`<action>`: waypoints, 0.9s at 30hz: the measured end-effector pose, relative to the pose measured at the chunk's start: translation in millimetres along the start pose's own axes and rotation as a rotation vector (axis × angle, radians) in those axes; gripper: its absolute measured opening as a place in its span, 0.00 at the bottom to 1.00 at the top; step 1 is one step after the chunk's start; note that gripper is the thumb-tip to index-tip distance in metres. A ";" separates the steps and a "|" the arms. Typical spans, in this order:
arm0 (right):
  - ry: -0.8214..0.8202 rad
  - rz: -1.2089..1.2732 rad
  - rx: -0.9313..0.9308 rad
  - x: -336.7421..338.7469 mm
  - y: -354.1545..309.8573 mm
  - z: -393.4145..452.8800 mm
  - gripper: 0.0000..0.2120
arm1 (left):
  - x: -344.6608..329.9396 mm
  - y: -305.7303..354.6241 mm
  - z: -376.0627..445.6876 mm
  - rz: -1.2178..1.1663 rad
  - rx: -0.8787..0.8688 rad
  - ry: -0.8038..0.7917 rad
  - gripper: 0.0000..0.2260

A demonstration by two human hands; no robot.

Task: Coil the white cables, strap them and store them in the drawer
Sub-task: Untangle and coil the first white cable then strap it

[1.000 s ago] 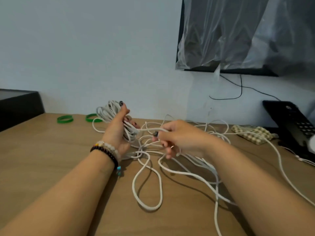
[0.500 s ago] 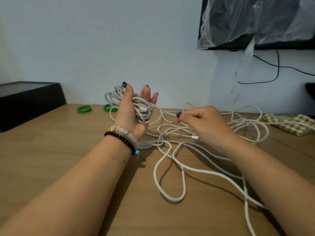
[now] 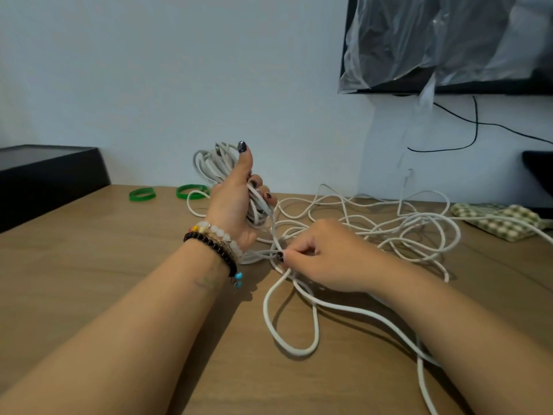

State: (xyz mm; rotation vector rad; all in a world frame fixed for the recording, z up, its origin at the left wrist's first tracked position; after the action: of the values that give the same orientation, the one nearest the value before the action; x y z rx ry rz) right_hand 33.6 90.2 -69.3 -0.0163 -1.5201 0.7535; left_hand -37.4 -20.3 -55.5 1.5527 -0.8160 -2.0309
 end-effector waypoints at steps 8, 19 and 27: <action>-0.018 0.212 0.045 3.2 -10.1 -6.6 0.13 | -10.3 4.6 -10.3 0.770 -0.214 -0.029 0.18; -0.101 1.047 -0.080 25.0 20.7 -14.0 0.13 | -11.1 -4.6 -12.1 0.843 -0.152 -0.069 0.22; 0.124 0.849 -0.103 34.8 18.9 -16.0 0.09 | -9.5 -26.2 -11.9 0.709 0.066 -0.209 0.21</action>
State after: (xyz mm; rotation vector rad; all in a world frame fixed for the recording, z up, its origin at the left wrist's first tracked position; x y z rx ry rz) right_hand 35.5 127.6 -48.7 -0.8122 -1.4113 1.3055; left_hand -23.5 2.9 -69.2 0.8893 -1.3002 -1.6463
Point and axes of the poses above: each hand's wrist, its own z-axis towards the middle knuckle, its own x-axis out of the back of the hand, y = z × x, the point moved 6 cm from there along z, towards the middle knuckle, and after that the axes turned 6 degrees about -y, right-handed, at the moved point
